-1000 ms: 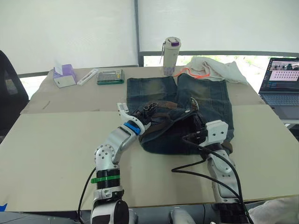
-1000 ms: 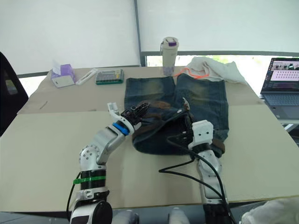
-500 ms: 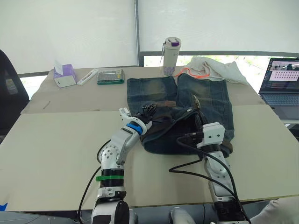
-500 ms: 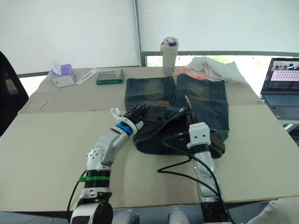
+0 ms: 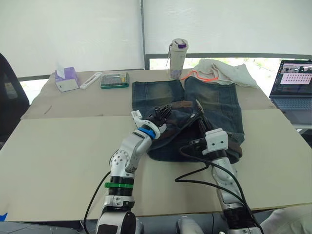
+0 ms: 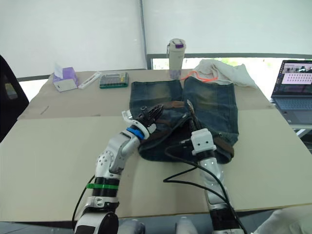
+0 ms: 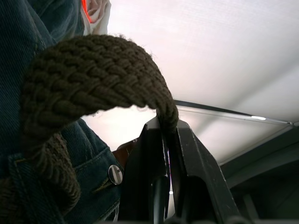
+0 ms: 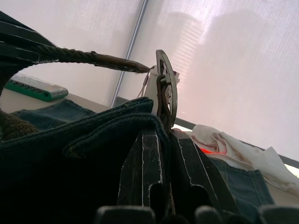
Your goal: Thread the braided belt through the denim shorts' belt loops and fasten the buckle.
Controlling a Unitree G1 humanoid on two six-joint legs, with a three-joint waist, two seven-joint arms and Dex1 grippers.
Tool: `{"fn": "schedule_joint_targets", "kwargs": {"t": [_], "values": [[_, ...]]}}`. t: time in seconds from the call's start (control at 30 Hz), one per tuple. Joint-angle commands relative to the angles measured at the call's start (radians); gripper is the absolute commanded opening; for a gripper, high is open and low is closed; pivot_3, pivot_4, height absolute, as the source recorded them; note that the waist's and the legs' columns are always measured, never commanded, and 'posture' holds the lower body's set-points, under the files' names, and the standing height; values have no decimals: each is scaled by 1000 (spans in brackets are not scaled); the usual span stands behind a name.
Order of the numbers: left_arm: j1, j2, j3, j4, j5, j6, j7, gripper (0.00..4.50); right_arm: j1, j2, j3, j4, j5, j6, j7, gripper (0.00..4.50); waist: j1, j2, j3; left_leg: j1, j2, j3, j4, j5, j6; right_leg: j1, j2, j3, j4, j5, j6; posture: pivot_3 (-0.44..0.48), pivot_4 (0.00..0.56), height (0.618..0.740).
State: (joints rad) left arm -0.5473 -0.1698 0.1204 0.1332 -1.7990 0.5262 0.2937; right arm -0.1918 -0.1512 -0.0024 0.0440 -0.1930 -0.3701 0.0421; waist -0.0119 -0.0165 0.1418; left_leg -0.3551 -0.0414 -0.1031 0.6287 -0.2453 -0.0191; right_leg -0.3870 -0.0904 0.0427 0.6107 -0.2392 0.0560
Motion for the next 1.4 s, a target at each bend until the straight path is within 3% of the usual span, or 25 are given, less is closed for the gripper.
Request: {"fn": "schedule_joint_targets", "kwargs": {"t": [0.03, 0.6, 1.17, 1.37, 1.4], "values": [[-112, -186, -30, -47, -45, -7, -8, 0, -30, 2, 15, -33, -11, -48, -18, 23, 0, 0, 0, 0, 0, 0, 0, 0, 0, 0, 0, 0, 0, 0, 0, 0, 150, 740], [-86, -182, -75, -38, -92, -57, 8, 0, -27, -34, 90, -33, -73, -91, 3, 23, 0, 0, 0, 0, 0, 0, 0, 0, 0, 0, 0, 0, 0, 0, 0, 0, 150, 740], [-85, -125, -112, 64, -9, 45, 11, 0, -54, -229, 143, 4, -286, -129, -10, 23, 0, 0, 0, 0, -1, 0, 0, 0, 0, 0, 0, 0, -1, 0, 0, 0, 150, 740], [-68, -80, -100, 115, 66, 92, -21, 0, 4, -258, 144, -32, -145, -84, 118, 23, 0, -1, 0, 0, -1, 0, 0, 0, -1, 1, 0, 0, -1, 0, 0, 0, 150, 740], [-66, -73, -91, 125, 77, 98, -30, 0, 13, -263, 143, -47, -101, -71, 157, 710, 0, -1, 0, 1, -1, 0, 0, 0, 0, 2, 0, 1, -1, 0, 0, 0, 150, 740]]}}
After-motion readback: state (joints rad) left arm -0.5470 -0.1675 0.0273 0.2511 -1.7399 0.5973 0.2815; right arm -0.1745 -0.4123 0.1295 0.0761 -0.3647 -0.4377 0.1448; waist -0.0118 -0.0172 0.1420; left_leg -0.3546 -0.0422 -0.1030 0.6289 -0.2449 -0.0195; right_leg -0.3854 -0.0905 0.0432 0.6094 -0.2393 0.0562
